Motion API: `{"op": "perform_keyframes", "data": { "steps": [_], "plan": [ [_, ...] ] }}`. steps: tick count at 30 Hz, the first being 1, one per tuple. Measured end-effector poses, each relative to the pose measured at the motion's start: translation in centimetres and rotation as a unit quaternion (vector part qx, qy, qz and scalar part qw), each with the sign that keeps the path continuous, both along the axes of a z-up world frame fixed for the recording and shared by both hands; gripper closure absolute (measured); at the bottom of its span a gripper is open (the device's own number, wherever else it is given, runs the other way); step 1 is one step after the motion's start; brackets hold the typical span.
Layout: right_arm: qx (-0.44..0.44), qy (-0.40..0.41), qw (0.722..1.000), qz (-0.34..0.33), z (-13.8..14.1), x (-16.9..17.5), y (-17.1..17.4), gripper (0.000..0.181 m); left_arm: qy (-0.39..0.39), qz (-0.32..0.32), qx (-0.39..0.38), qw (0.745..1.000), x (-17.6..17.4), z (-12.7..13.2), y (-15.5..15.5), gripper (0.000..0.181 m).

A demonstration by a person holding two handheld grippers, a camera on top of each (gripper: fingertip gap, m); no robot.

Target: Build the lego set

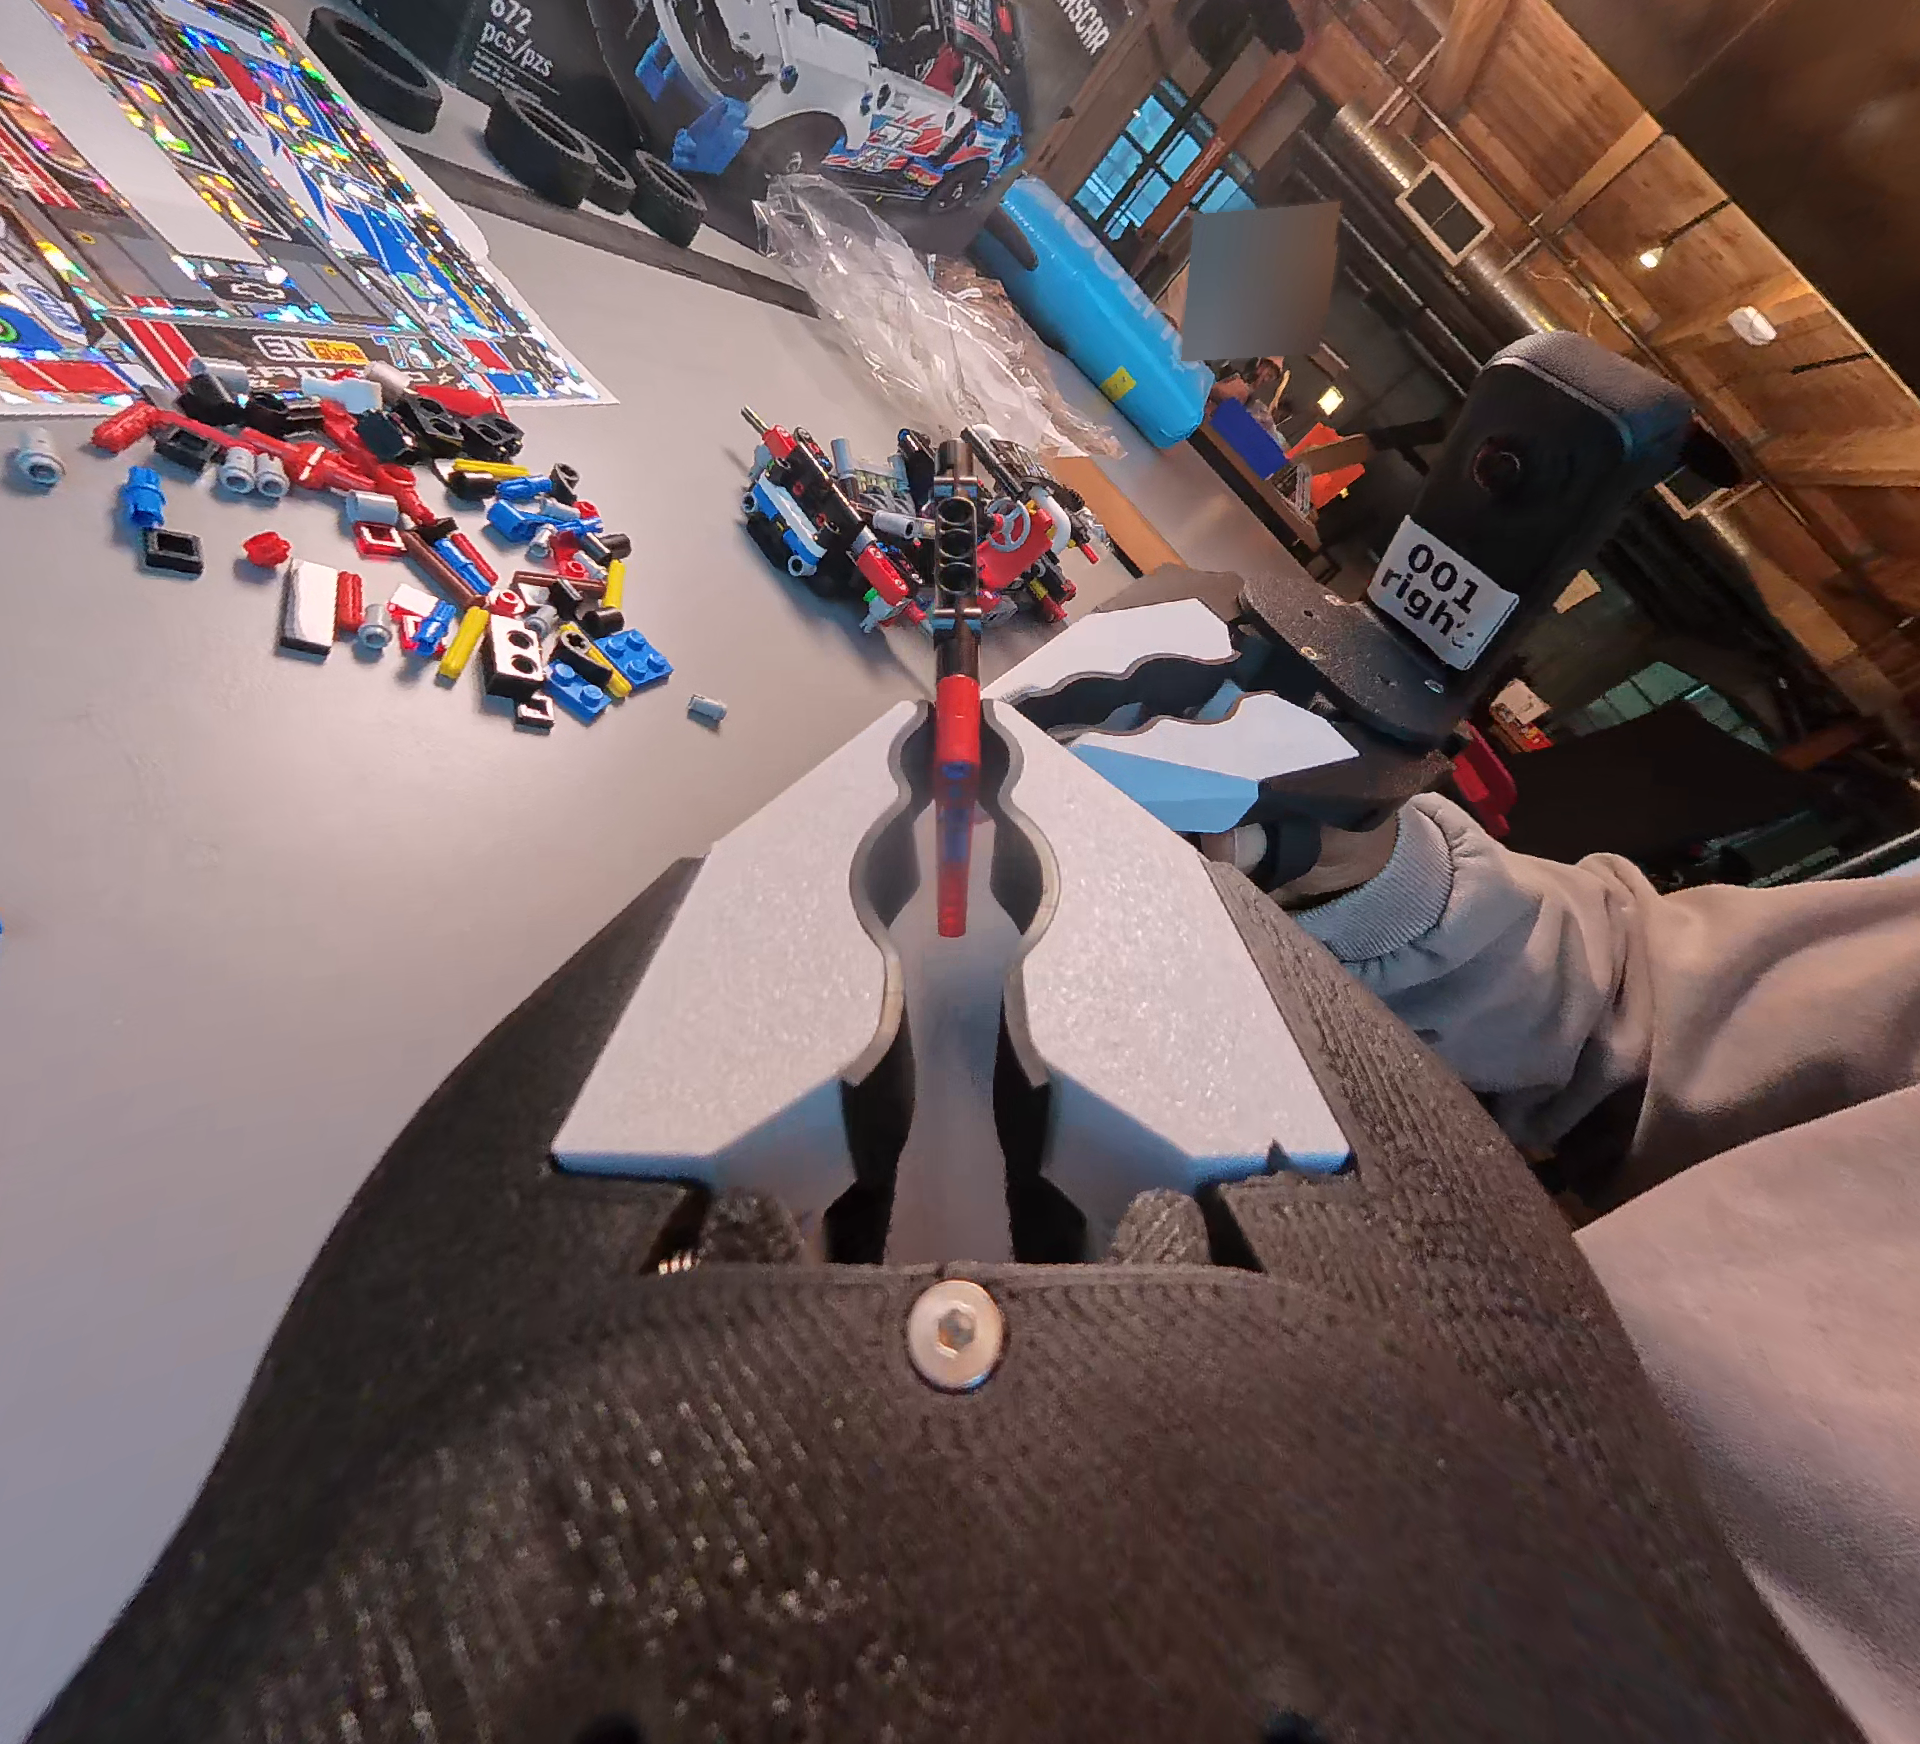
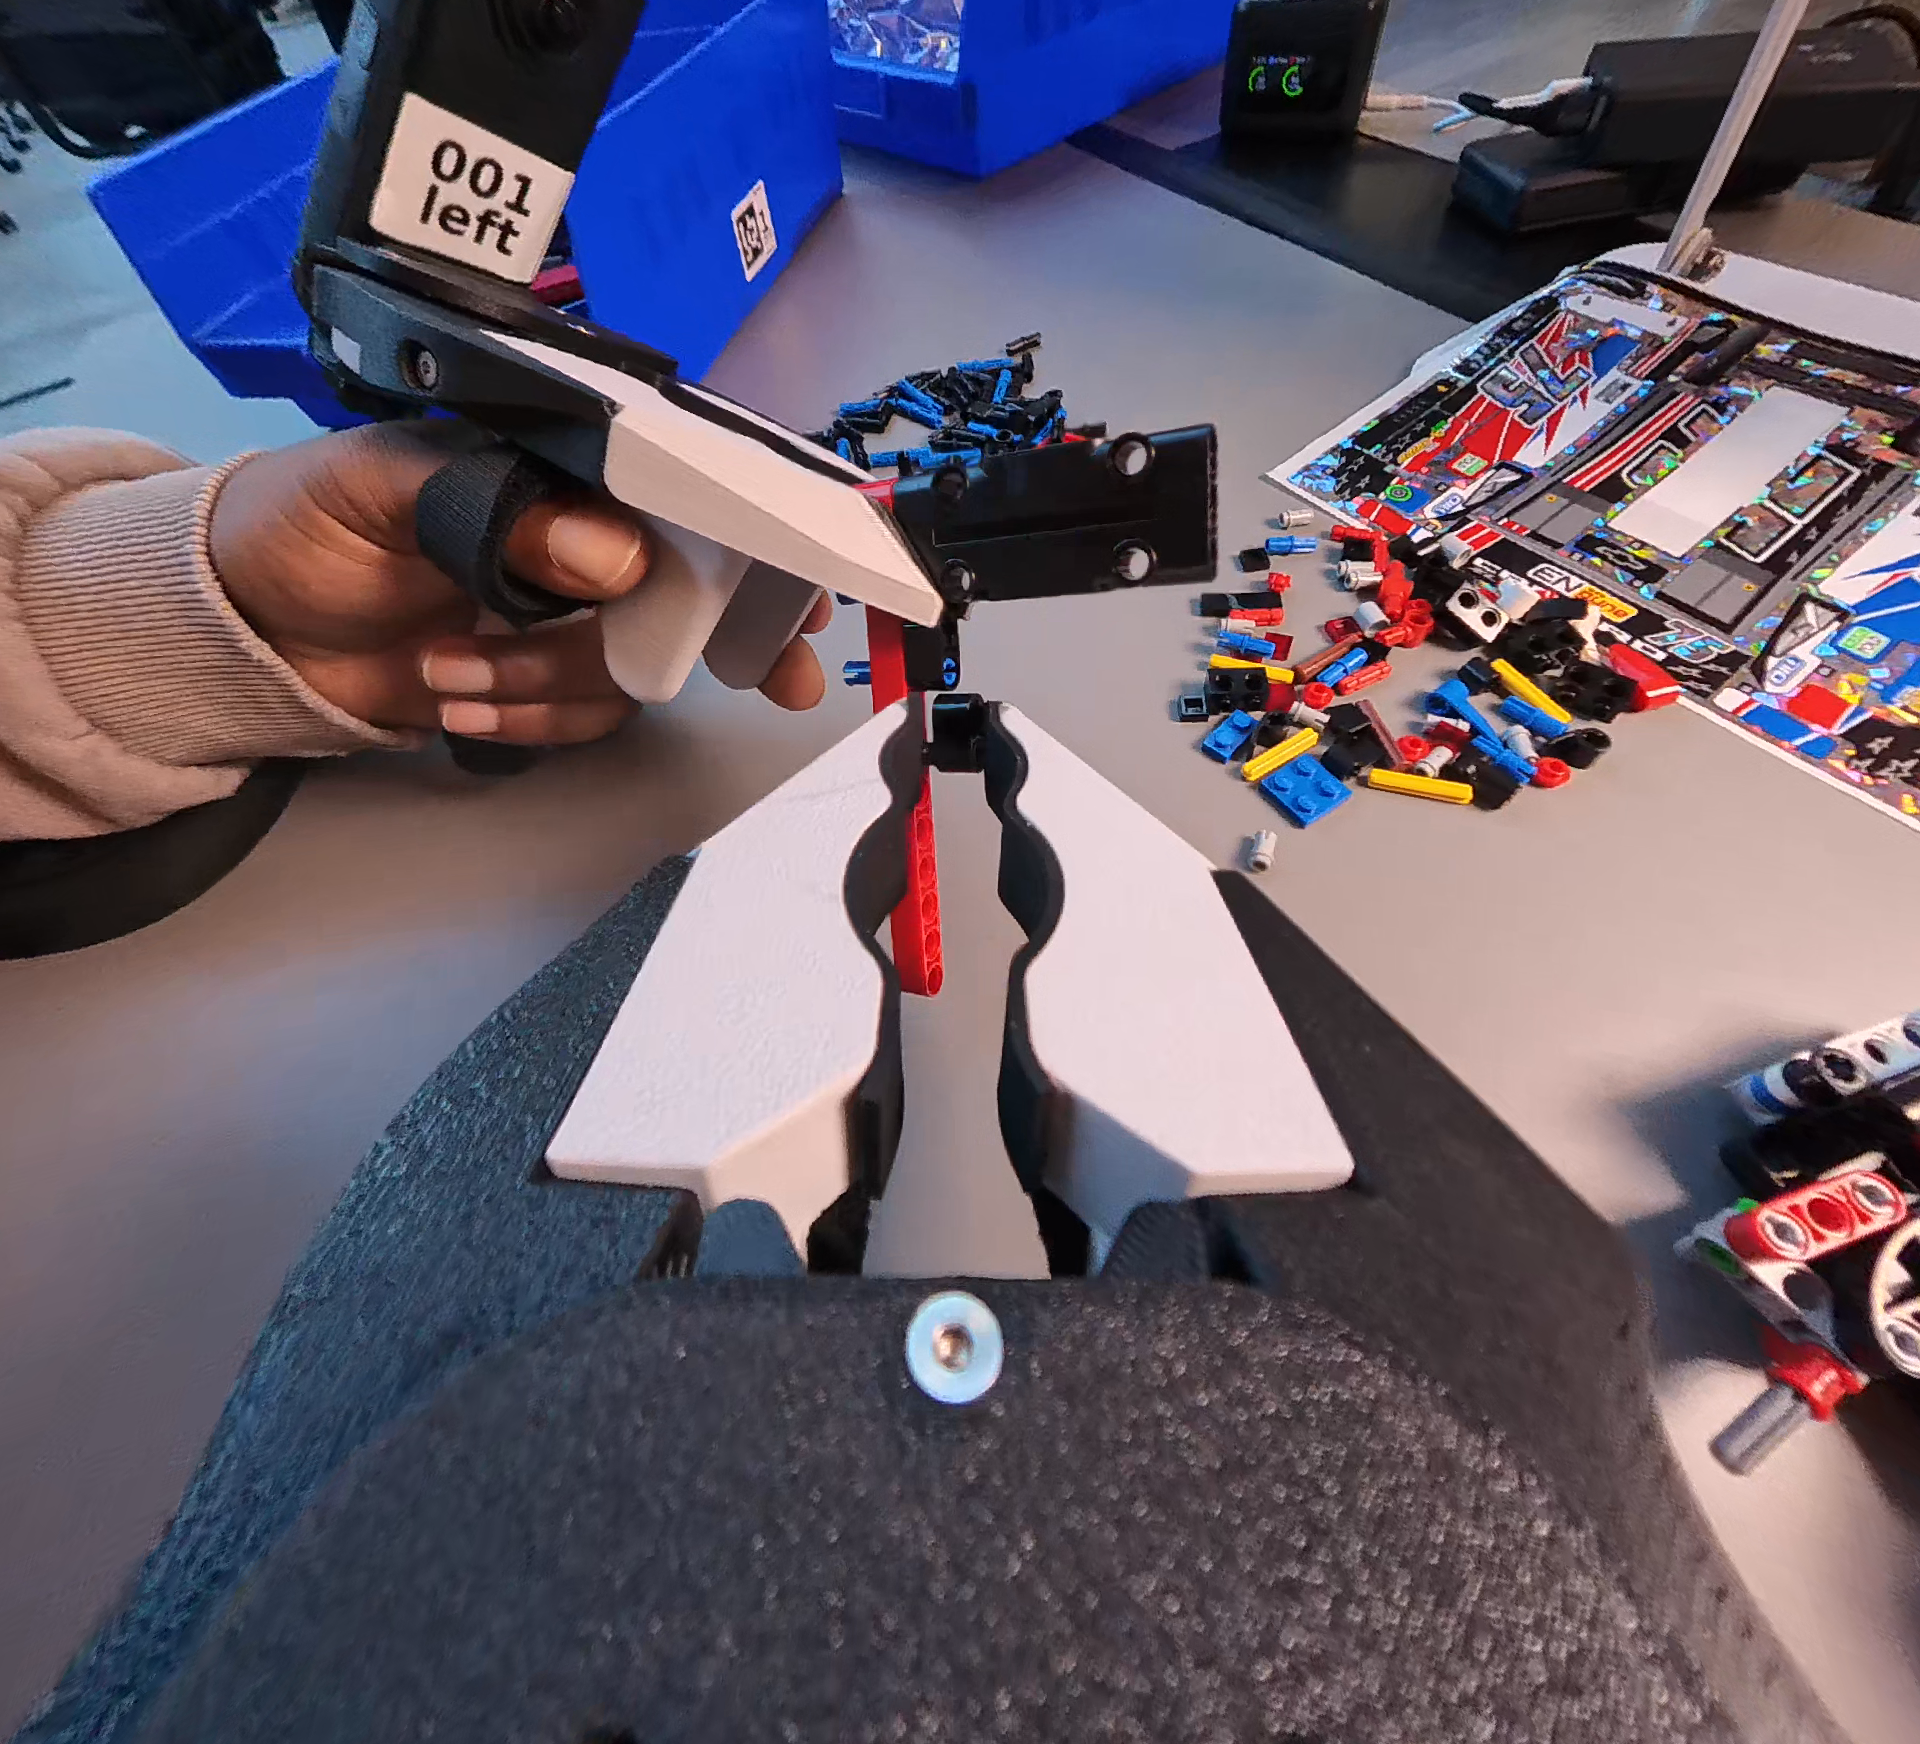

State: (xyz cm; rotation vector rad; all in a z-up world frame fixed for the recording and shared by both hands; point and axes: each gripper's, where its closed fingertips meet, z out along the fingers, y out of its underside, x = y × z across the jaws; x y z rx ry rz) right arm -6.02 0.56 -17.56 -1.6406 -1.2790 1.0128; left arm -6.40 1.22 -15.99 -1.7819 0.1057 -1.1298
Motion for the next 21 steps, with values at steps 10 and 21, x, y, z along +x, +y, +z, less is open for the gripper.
{"op": "perform_keyframes", "data": {
  "steps": [10,21],
  "plan": [
    [0.089,-0.013,0.996,0.020,0.2,-0.3,-0.8,0.153,-0.020,0.014,0.007,1.000,-0.3,0.6,0.1,0.176],
    [0.251,-0.047,0.966,-0.044,1.2,-0.5,-0.1,0.167,-0.098,0.039,0.000,0.994,-0.6,1.8,0.4,0.176]
  ]
}}
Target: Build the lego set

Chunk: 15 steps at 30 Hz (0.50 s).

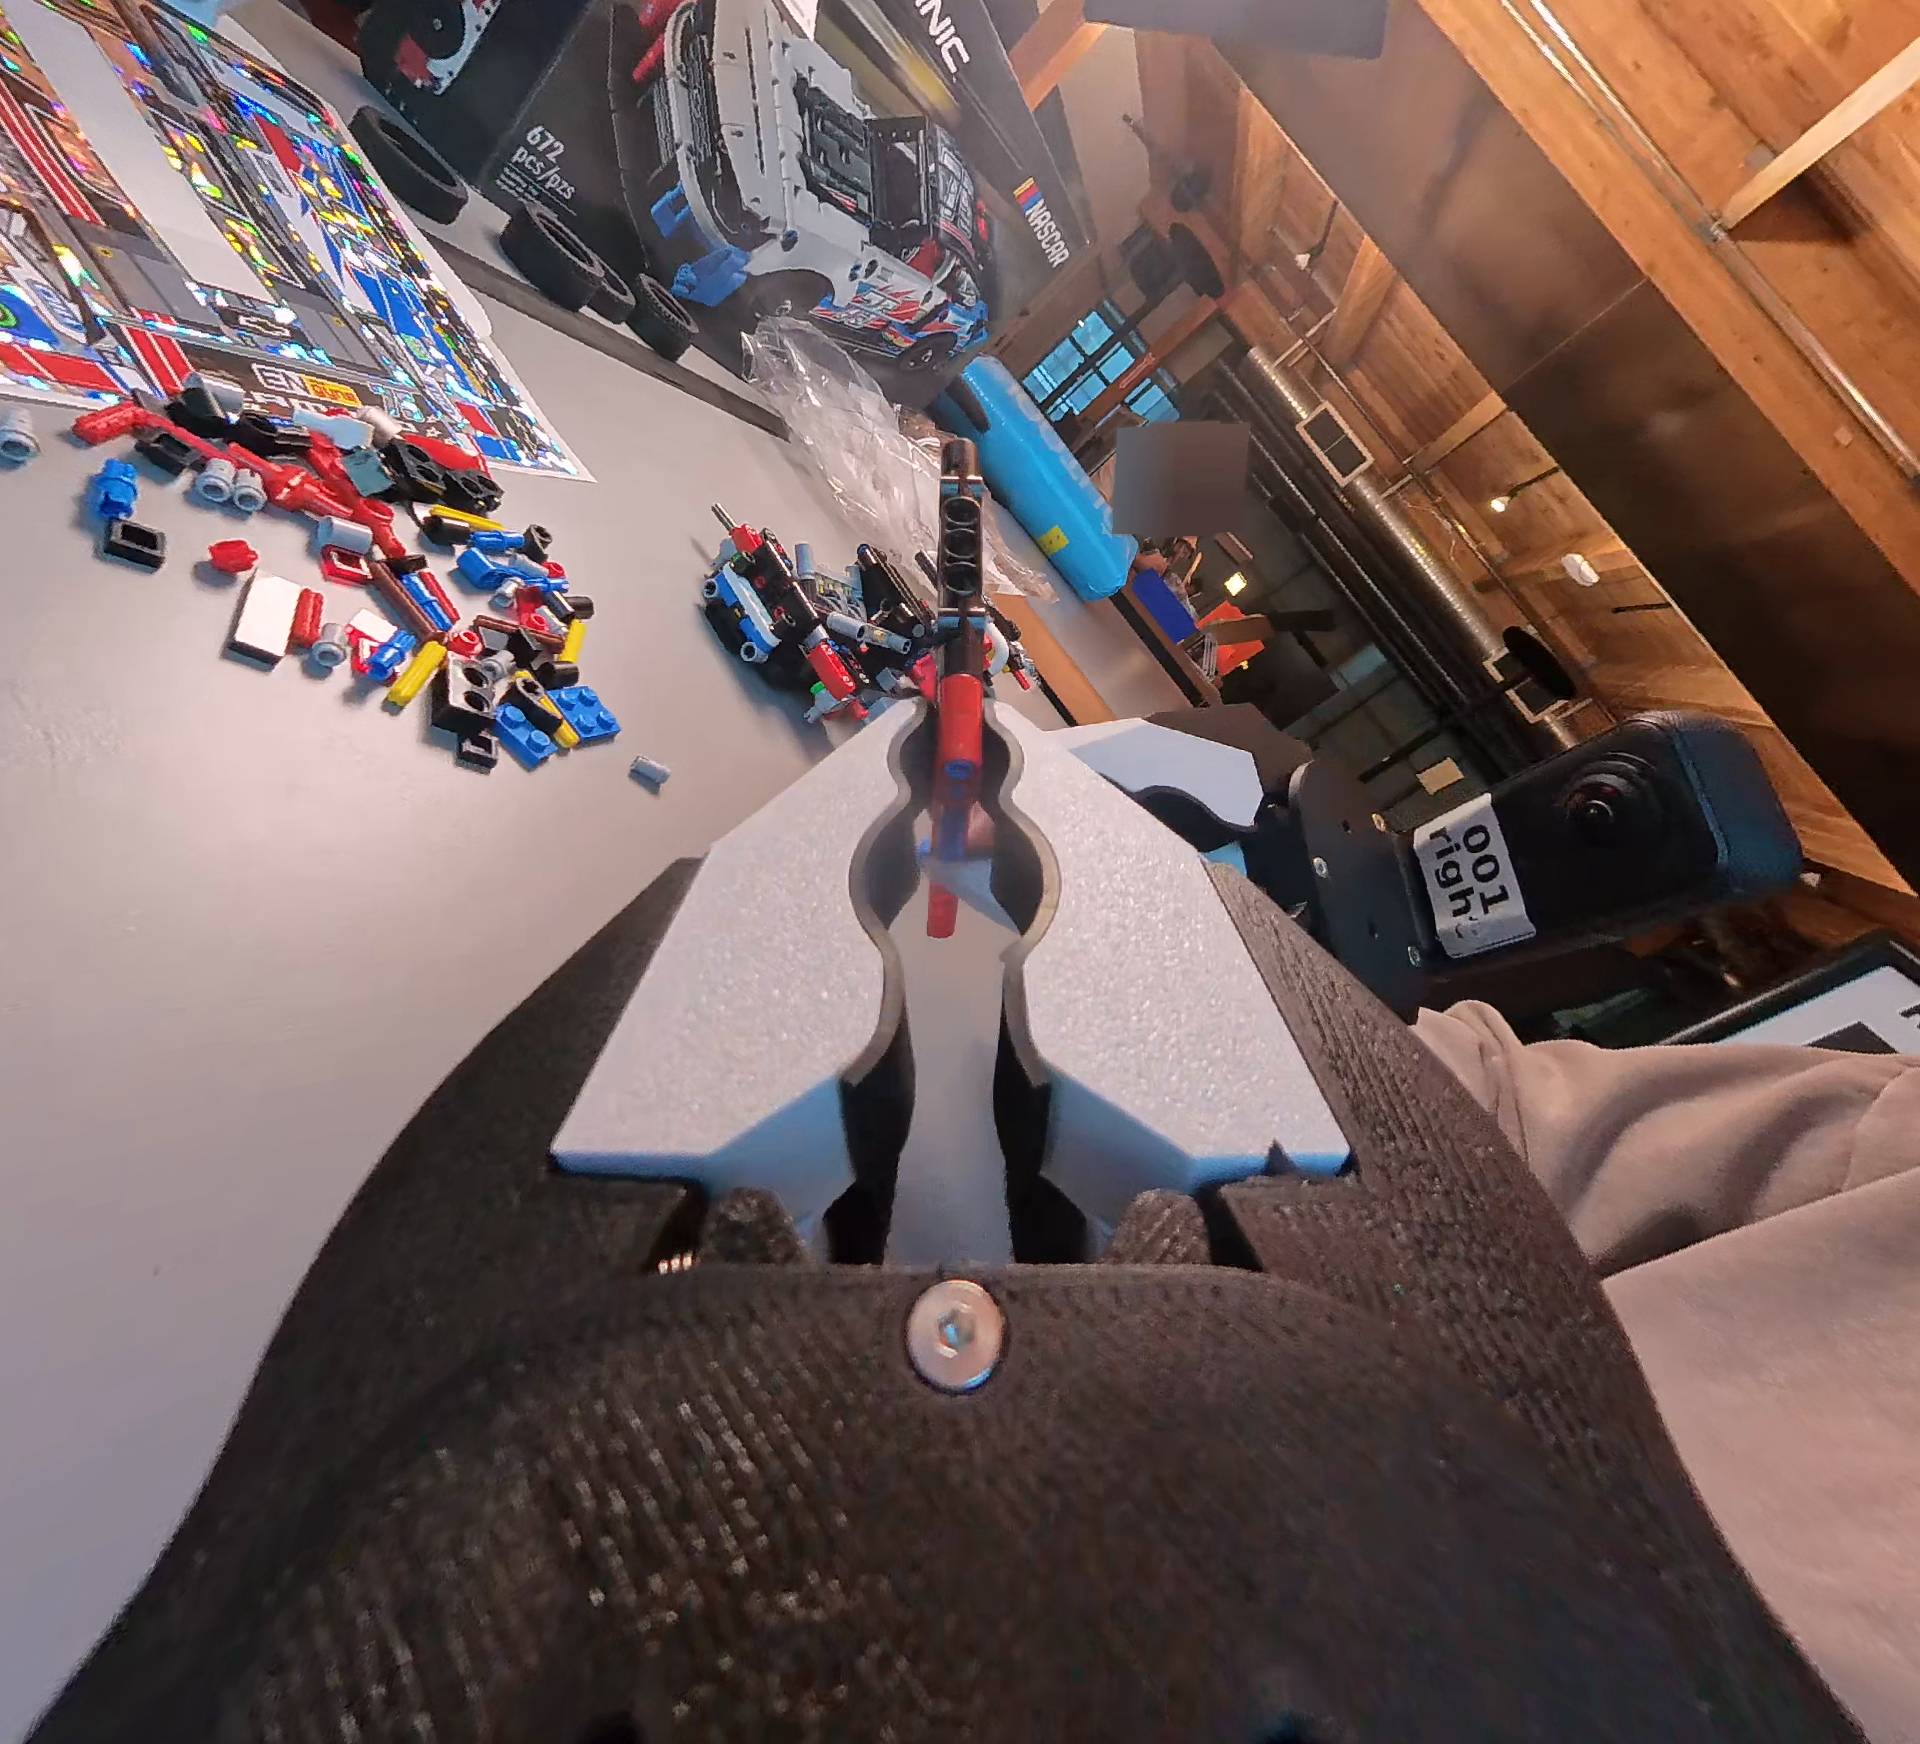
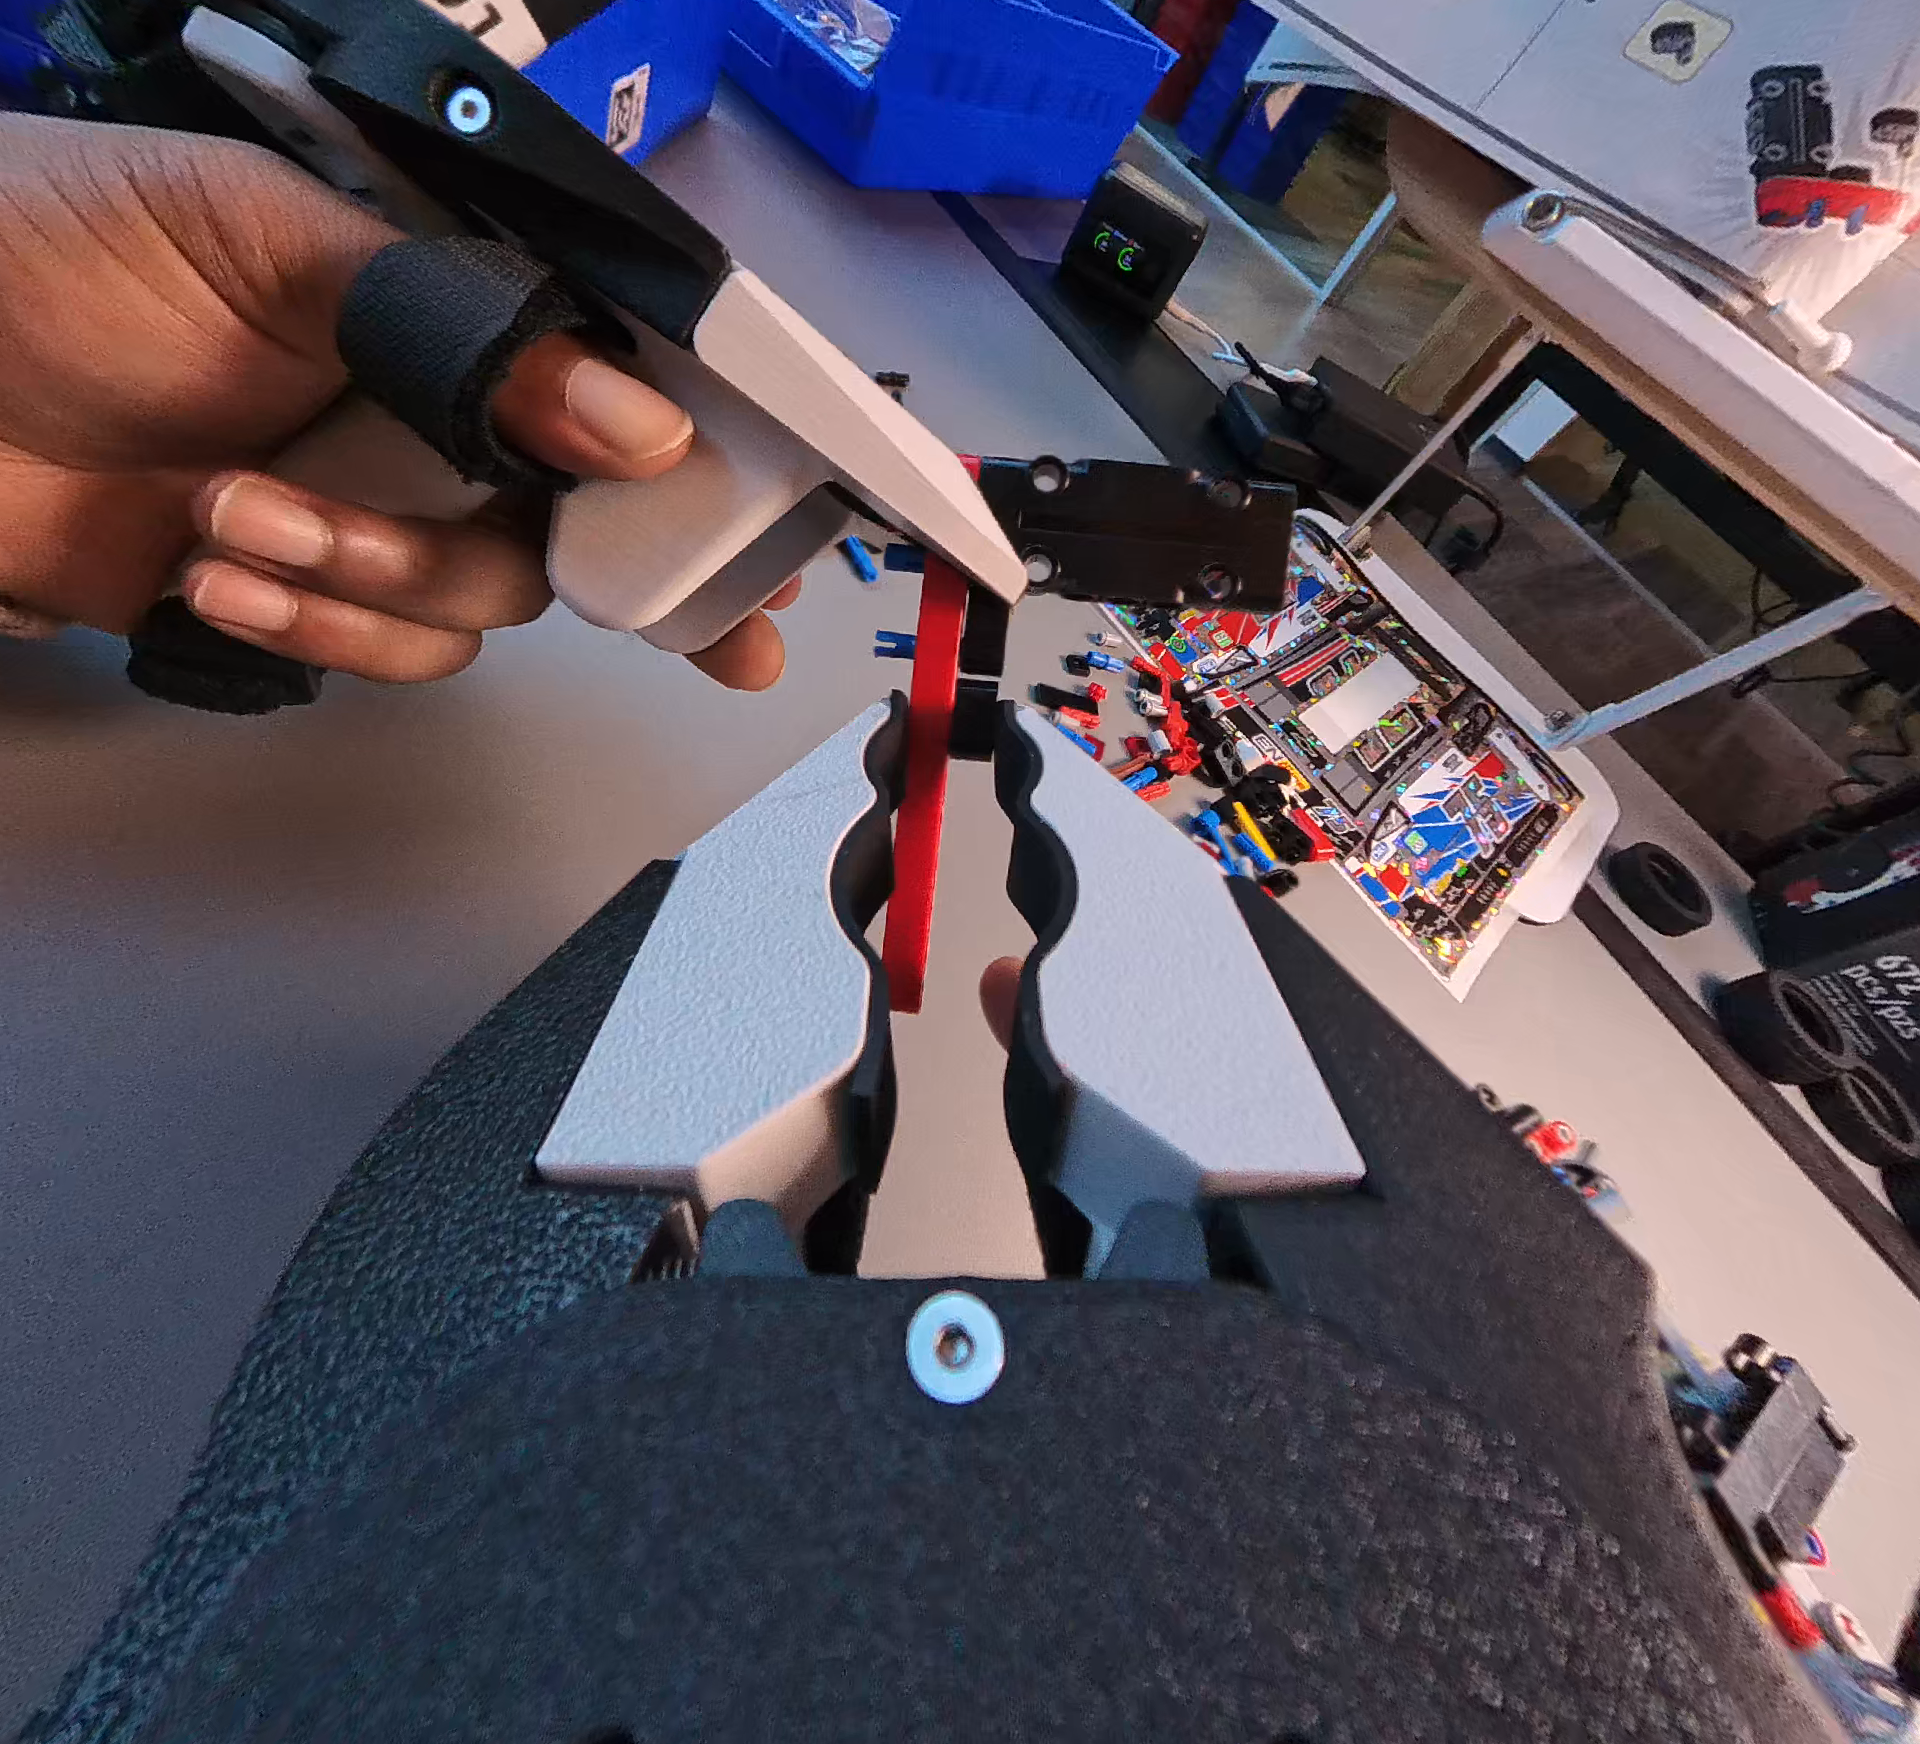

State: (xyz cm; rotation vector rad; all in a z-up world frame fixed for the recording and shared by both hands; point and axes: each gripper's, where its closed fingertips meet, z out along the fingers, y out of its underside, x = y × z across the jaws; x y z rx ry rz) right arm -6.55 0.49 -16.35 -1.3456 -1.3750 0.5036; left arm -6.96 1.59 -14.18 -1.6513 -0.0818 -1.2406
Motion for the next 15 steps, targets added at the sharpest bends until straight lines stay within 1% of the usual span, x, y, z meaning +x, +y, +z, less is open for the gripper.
{"op": "perform_keyframes", "data": {
  "steps": [2,5,9,13,15],
  "plan": [
    [0.011,-0.002,1.000,-0.003,0.2,0.0,0.0,0.168,-0.002,0.000,0.003,1.000,0.0,0.1,0.0,0.176],
    [-0.001,0.002,1.000,0.006,0.2,0.1,-0.1,0.168,-0.014,-0.006,0.001,1.000,0.1,0.1,-0.1,0.176],
    [0.020,-0.007,0.999,0.036,0.5,0.3,-0.4,0.167,-0.035,-0.038,0.007,0.999,0.2,0.2,-0.6,0.177],
    [0.111,-0.063,0.989,0.079,0.4,1.1,-0.6,0.168,0.005,-0.103,0.014,0.995,0.9,-0.4,-1.6,0.176],
    [0.147,-0.075,0.981,0.103,0.6,1.5,-1.1,0.168,0.024,-0.134,0.024,0.990,1.5,-0.4,-2.2,0.176]
  ]
}}
